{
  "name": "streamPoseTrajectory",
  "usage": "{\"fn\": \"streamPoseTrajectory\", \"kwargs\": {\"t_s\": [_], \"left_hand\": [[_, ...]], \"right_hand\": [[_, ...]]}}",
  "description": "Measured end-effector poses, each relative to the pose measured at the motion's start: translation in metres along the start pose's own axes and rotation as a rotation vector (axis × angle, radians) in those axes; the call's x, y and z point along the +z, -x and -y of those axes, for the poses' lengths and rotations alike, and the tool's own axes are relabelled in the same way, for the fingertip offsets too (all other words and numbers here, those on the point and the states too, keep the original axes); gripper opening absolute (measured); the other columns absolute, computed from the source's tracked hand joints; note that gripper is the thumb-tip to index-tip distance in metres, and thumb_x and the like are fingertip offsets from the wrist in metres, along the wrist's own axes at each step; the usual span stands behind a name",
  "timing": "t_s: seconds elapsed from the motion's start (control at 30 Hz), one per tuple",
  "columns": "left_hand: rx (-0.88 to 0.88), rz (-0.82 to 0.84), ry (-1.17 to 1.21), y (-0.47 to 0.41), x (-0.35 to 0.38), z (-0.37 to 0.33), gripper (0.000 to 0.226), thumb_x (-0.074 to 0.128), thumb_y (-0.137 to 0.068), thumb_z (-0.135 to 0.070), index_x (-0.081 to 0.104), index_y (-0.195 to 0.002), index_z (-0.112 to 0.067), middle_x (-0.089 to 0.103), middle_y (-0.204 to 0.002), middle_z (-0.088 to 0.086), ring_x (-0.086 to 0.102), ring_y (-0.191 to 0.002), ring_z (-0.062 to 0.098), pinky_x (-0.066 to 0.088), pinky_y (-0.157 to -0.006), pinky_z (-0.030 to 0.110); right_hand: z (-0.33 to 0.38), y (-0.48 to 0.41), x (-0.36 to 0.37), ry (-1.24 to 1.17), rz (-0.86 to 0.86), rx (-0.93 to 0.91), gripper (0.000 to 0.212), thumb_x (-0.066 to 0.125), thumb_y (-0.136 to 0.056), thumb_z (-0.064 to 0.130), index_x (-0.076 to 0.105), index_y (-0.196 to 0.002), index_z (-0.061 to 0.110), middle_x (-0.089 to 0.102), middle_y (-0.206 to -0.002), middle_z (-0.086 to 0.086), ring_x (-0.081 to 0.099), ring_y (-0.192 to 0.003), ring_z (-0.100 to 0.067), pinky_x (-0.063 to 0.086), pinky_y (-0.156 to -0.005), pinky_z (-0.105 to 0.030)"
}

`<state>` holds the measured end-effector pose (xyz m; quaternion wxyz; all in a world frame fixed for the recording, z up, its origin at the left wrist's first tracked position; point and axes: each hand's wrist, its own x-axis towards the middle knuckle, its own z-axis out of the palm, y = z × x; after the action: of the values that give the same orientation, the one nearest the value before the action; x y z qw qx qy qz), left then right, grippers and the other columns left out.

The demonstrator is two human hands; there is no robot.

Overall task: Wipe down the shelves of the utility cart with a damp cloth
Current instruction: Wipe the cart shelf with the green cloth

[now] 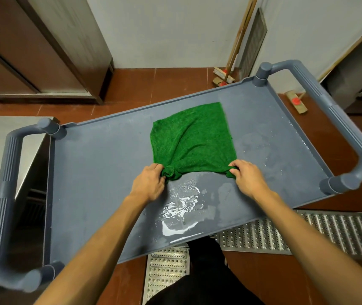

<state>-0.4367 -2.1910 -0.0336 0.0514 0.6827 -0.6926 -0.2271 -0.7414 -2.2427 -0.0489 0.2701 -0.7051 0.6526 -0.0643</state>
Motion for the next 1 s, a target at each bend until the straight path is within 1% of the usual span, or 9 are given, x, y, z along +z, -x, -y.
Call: {"fn": "streamPoseTrajectory", "kwargs": {"t_s": [0.1, 0.27, 0.43, 0.57, 0.7, 0.87, 1.0], "left_hand": [[-0.018, -0.003, 0.007, 0.012, 0.004, -0.003, 0.013, 0.05, -0.096, -0.014, 0.054, -0.1, -0.003, 0.058, -0.108, 0.017, 0.053, -0.102, 0.036, 0.047, -0.082, 0.044], [-0.027, -0.007, 0.018, 0.032, 0.01, -0.007, 0.011, 0.051, -0.095, -0.014, 0.054, -0.097, -0.003, 0.058, -0.106, 0.017, 0.054, -0.101, 0.035, 0.047, -0.082, 0.043], [-0.029, 0.002, 0.018, 0.05, 0.015, -0.009, 0.014, 0.051, -0.095, -0.015, 0.055, -0.101, -0.003, 0.058, -0.108, 0.016, 0.055, -0.102, 0.035, 0.047, -0.084, 0.043], [-0.032, -0.004, 0.02, 0.066, 0.02, -0.009, 0.014, 0.051, -0.096, -0.016, 0.056, -0.102, -0.003, 0.059, -0.107, 0.015, 0.055, -0.101, 0.034, 0.047, -0.082, 0.04], [-0.023, -0.002, 0.022, 0.083, 0.023, -0.007, 0.016, 0.051, -0.096, -0.016, 0.056, -0.103, -0.003, 0.059, -0.106, 0.015, 0.056, -0.101, 0.034, 0.047, -0.085, 0.041], [-0.006, 0.001, 0.037, 0.106, 0.028, -0.003, 0.019, 0.053, -0.096, -0.016, 0.058, -0.109, -0.003, 0.06, -0.109, 0.015, 0.056, -0.105, 0.034, 0.047, -0.089, 0.043], [0.016, 0.002, 0.041, 0.125, 0.032, 0.002, 0.02, 0.053, -0.095, -0.016, 0.059, -0.111, -0.005, 0.06, -0.108, 0.014, 0.056, -0.105, 0.033, 0.046, -0.089, 0.042]], "right_hand": [[-0.002, 0.011, 0.003, -0.012, -0.007, 0.0, 0.022, 0.054, -0.099, 0.016, 0.064, -0.117, 0.009, 0.065, -0.119, -0.011, 0.058, -0.109, -0.032, 0.042, -0.087, -0.036], [-0.004, 0.031, 0.007, -0.016, -0.007, 0.002, 0.022, 0.054, -0.098, 0.017, 0.065, -0.116, 0.01, 0.066, -0.118, -0.011, 0.058, -0.109, -0.032, 0.045, -0.088, -0.038], [-0.007, 0.05, 0.011, -0.003, -0.006, 0.013, 0.022, 0.054, -0.099, 0.019, 0.064, -0.116, 0.011, 0.067, -0.118, -0.01, 0.059, -0.107, -0.032, 0.046, -0.087, -0.038], [-0.008, 0.065, 0.013, 0.021, -0.004, 0.015, 0.023, 0.053, -0.099, 0.02, 0.064, -0.117, 0.011, 0.067, -0.119, -0.01, 0.06, -0.108, -0.032, 0.046, -0.089, -0.039], [-0.008, 0.08, 0.015, 0.056, 0.009, 0.018, 0.023, 0.052, -0.1, 0.022, 0.063, -0.118, 0.014, 0.067, -0.119, -0.008, 0.06, -0.109, -0.031, 0.045, -0.092, -0.042], [-0.009, 0.094, 0.017, 0.071, 0.038, 0.008, 0.025, 0.053, -0.099, 0.023, 0.064, -0.122, 0.018, 0.066, -0.124, -0.006, 0.059, -0.113, -0.031, 0.044, -0.094, -0.039], [-0.009, 0.107, 0.021, 0.107, 0.06, -0.022, 0.029, 0.048, -0.101, 0.024, 0.063, -0.127, 0.025, 0.064, -0.125, -0.005, 0.059, -0.114, -0.03, 0.044, -0.097, -0.04]]}}
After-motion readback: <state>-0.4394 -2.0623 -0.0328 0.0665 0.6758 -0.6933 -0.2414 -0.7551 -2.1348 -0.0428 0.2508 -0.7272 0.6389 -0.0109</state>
